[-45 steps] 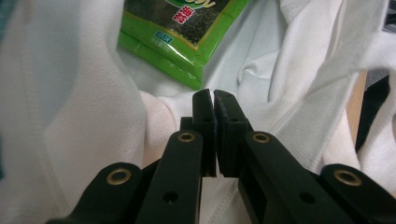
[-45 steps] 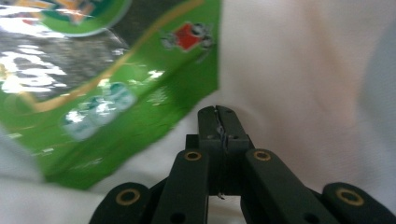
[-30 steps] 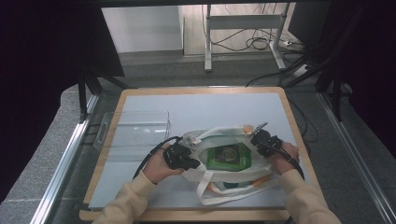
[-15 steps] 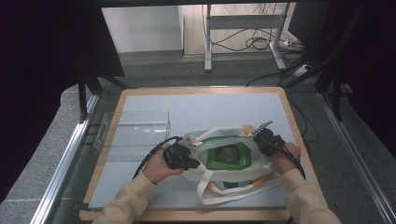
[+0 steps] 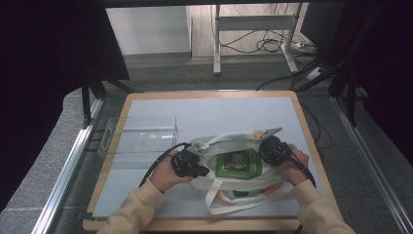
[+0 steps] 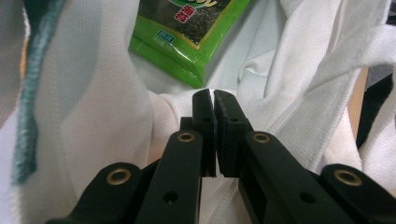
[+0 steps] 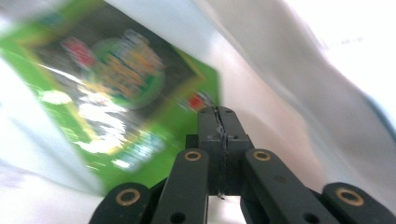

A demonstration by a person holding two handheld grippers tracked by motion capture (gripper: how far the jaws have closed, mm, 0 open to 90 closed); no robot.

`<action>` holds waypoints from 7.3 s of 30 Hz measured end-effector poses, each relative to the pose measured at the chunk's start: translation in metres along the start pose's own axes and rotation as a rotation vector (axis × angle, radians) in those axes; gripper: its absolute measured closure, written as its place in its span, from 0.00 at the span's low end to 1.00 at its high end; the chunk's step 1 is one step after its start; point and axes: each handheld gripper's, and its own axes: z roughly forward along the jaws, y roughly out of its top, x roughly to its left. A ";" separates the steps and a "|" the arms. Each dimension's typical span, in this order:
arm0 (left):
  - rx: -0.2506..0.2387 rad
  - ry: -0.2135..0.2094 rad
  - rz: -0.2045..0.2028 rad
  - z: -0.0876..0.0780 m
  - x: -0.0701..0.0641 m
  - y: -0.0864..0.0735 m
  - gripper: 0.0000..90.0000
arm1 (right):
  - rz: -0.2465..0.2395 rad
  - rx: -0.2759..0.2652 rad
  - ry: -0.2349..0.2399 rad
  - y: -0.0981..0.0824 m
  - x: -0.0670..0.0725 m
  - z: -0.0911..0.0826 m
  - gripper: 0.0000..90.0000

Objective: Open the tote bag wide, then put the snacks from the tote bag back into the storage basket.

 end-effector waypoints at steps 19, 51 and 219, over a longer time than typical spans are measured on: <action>-0.012 0.000 0.017 -0.003 -0.002 0.004 0.99 | -0.189 -0.049 0.219 0.076 0.064 0.044 0.99; 0.036 -0.015 0.052 0.009 -0.011 0.007 1.00 | -0.022 0.004 0.213 0.110 0.015 0.085 0.99; -0.290 0.054 -0.043 -0.075 0.008 -0.014 0.37 | 0.373 -0.215 0.216 0.006 -0.015 -0.060 0.96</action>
